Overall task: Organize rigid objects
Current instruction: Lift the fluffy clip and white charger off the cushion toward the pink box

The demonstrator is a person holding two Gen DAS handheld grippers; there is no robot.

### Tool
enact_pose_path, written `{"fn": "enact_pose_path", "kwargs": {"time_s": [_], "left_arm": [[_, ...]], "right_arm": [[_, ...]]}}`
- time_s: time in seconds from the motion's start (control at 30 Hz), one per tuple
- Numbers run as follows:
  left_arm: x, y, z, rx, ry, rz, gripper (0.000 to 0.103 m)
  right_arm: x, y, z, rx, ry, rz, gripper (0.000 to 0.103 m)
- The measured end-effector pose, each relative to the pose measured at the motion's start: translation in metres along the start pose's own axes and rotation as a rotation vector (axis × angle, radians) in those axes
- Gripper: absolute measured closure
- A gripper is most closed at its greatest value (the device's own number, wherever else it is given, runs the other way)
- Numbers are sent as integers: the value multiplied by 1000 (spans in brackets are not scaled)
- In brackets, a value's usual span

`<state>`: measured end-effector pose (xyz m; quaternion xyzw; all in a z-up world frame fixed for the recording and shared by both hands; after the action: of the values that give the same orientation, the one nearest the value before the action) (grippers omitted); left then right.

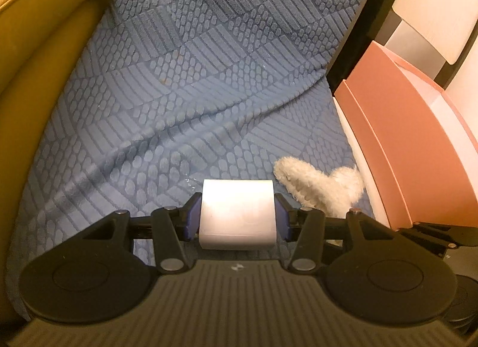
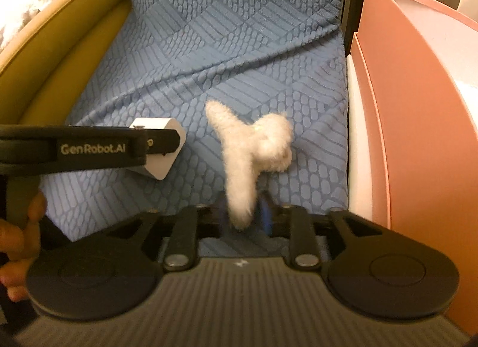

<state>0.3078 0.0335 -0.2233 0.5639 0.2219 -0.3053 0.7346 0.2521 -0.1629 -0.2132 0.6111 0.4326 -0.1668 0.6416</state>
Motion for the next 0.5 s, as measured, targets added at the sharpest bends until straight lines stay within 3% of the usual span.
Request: {"fn": "enact_pose_path", "kwargs": {"time_s": [0.2,0.5], "left_arm": [[0,2,-3,-20,0,4,47],[-1,8,-8,-31,9,21,47]], "right_arm": [[-3,3,8,-2,-55,43,50],[16,18,-2,-77,-50,83,50]]}}
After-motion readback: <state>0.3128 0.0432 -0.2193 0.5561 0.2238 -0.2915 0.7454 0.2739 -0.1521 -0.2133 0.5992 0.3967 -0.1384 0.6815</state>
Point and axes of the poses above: each gripper's, at about its wrist camera, not at the fingertips, and x roughly the way its jaws point, z to its right, y to its top, the point moved 3 cm from there along x, roughly the way its jaws point, and after that the axes turned 12 degrees about z, right-handed, at the moved point
